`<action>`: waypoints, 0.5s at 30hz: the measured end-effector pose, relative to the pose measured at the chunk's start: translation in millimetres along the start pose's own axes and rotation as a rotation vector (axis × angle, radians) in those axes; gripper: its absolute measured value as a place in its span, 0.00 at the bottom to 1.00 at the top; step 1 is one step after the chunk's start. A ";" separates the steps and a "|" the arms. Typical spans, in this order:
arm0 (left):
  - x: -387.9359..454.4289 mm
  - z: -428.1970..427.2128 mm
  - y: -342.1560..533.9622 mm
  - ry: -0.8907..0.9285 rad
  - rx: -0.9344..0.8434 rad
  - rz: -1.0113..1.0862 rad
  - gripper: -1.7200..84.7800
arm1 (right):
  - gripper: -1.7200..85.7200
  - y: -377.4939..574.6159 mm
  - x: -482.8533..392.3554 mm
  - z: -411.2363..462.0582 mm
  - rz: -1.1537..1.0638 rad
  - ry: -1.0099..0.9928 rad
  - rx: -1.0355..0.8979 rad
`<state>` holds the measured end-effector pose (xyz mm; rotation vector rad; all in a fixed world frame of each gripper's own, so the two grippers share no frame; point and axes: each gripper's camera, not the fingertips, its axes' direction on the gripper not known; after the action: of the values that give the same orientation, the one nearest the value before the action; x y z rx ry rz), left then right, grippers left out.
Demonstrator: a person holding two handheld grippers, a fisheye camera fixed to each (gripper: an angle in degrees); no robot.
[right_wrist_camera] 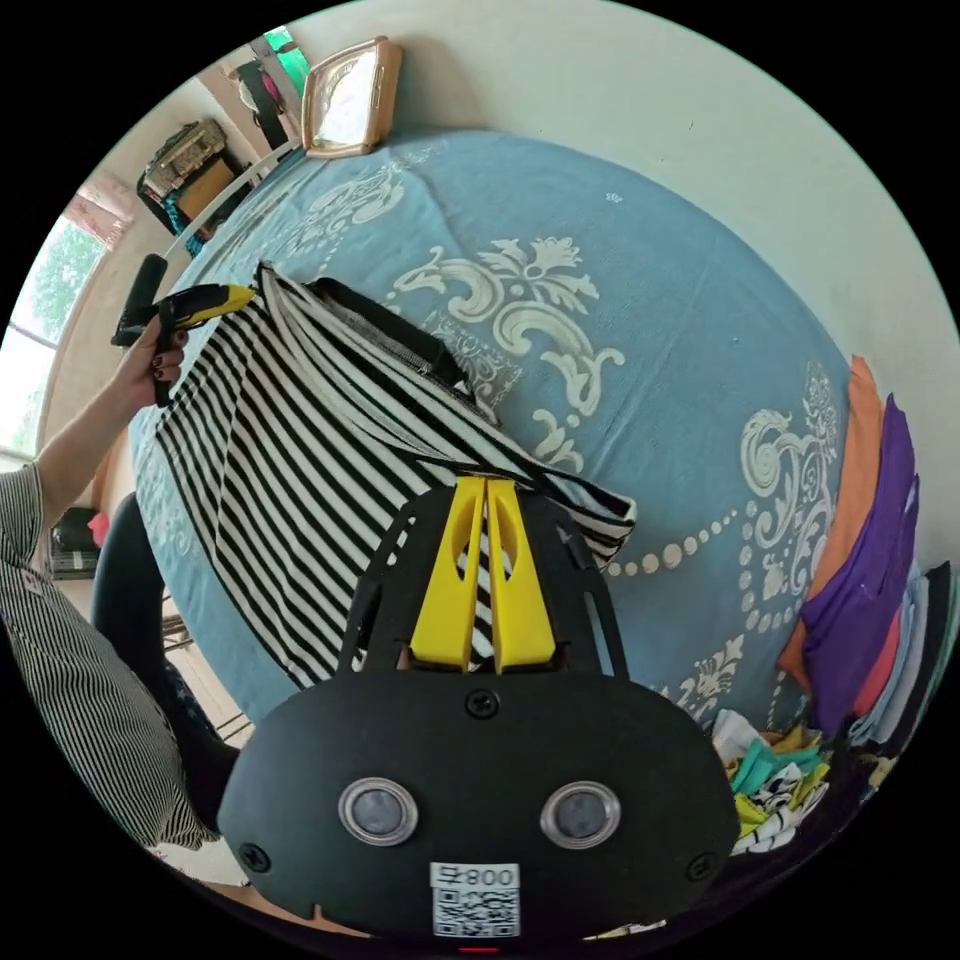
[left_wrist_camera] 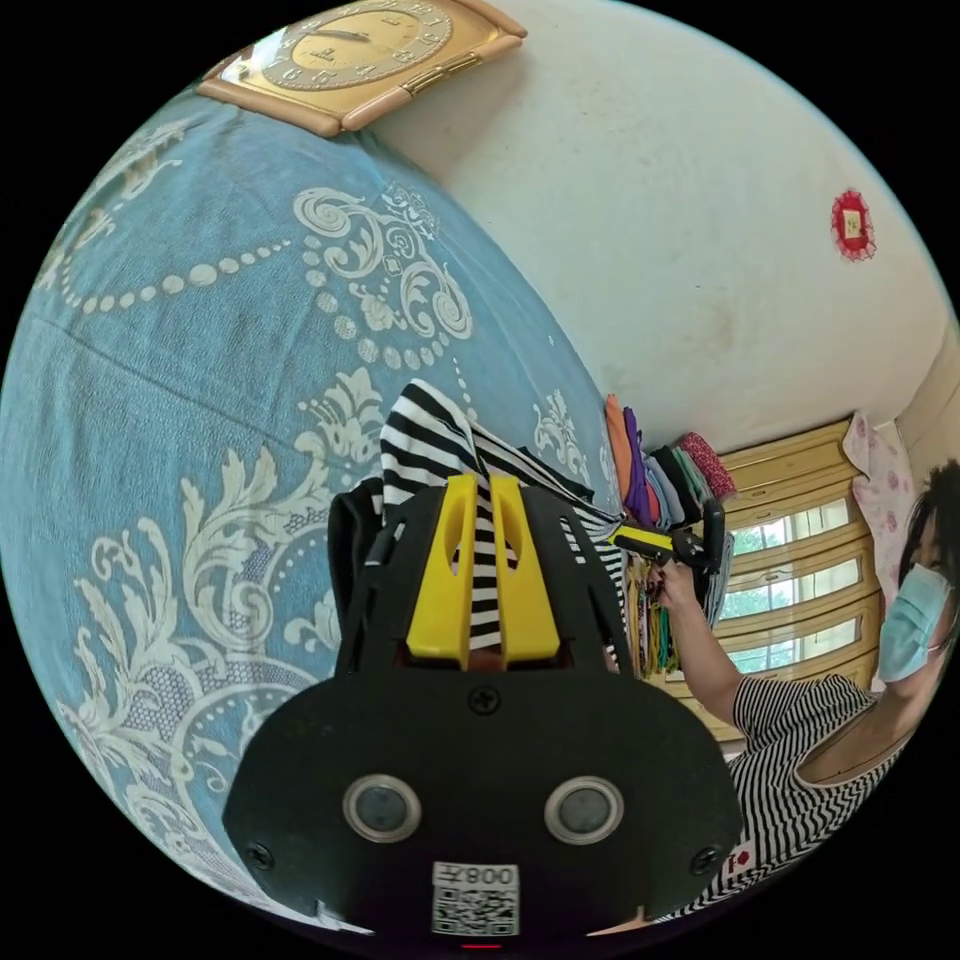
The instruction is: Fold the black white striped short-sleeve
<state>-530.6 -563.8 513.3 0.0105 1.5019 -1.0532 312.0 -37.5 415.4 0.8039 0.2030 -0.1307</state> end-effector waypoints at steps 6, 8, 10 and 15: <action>27.9 -1.5 10.2 0.016 -0.034 0.092 0.04 | 0.02 0.5 17.7 -12.2 0.108 -0.006 0.066; 43.5 0.5 17.3 -0.005 -0.079 0.158 0.03 | 0.02 10.6 16.7 -16.0 0.129 -0.048 0.079; 51.9 4.1 21.4 -0.046 -0.132 0.193 0.03 | 0.02 29.5 7.3 -20.1 0.119 -0.071 0.097; 58.0 -4.4 21.1 -0.224 -0.139 0.207 0.02 | 0.02 60.7 -8.7 -10.9 0.088 -0.049 0.039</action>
<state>-537.4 -580.7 454.1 -0.0478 1.3356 -0.7566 313.8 12.4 452.5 0.8466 0.1185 -0.0716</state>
